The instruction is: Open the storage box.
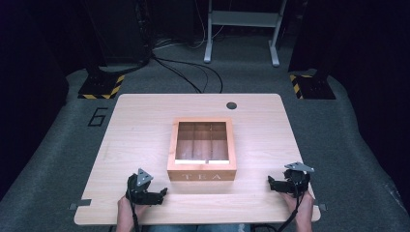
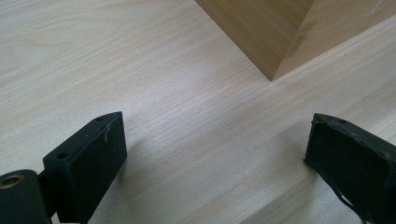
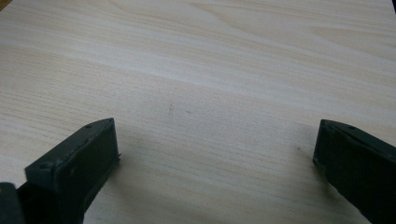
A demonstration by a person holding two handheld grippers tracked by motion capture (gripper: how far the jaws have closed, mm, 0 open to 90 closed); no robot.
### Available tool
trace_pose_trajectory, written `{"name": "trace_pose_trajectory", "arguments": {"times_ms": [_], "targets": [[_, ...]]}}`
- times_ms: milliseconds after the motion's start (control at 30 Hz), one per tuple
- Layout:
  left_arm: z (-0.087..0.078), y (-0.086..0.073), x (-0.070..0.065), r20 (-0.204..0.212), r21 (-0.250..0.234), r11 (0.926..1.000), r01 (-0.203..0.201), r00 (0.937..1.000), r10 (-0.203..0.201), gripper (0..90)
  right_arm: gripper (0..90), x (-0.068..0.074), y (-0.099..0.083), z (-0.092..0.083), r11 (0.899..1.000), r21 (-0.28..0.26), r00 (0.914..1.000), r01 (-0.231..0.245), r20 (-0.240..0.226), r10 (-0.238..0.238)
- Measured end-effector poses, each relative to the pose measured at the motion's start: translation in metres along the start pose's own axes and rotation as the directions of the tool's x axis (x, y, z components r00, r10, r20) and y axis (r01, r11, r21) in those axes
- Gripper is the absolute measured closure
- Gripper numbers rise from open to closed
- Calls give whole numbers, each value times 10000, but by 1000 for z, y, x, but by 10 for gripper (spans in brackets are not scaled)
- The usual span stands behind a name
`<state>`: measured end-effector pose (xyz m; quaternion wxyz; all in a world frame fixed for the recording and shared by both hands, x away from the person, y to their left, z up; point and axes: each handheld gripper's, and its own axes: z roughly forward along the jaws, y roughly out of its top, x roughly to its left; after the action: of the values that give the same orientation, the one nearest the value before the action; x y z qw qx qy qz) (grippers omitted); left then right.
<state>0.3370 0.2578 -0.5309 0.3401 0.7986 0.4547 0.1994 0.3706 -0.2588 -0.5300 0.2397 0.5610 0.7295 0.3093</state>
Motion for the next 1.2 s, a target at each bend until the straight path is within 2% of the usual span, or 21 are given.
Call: {"name": "trace_pose_trajectory", "arguments": {"times_ms": [267, 400, 433, 467, 600, 667, 833, 1100, 1200], "targets": [[2, 4, 0, 230, 21, 10000, 47, 9997, -48, 11, 0, 3, -1, -1, 9997, -99, 9995, 238, 205, -236], [-6, 13, 1, 559, -669, 9972, 321, 9980, -284, 1, 0, 2, 0, -1, 9998, -82, 9998, 166, 110, -165], [-9, 20, 0, 700, -1108, 9930, 398, 9970, -321, 0, 0, 2, 0, -1, 9998, -75, 9998, 171, 79, -171], [-9, 20, 0, 700, -1108, 9930, 398, 9970, -321, 0, 0, 2, 0, -1, 9998, -75, 9998, 171, 79, -171], [-11, 34, -5, 972, -1492, 9885, 255, 9952, -110, 1, 0, 0, 0, 0, 9999, 27, 9998, 139, -107, -139], [-10, 41, -8, 959, -1586, 9873, -6, 9953, 160, 1, 0, 0, 0, 0, 9999, 13, 9999, 108, -98, -108], [-4, 52, -13, 1231, -1713, 9852, -78, 9920, 293, 12, 0, 0, 0, 0, 10000, -10, 10000, 48, -87, -48], [-2, 56, -17, 1428, -1766, 9840, -249, 9885, 506, 115, 0, 0, 0, 0, 9999, -5, 9999, 128, -99, -128], [0, 56, -18, 1427, -1903, 9814, -260, 9883, 538, 145, 0, 0, 0, 0, 9999, -4, 9999, 124, -98, -124]]}}
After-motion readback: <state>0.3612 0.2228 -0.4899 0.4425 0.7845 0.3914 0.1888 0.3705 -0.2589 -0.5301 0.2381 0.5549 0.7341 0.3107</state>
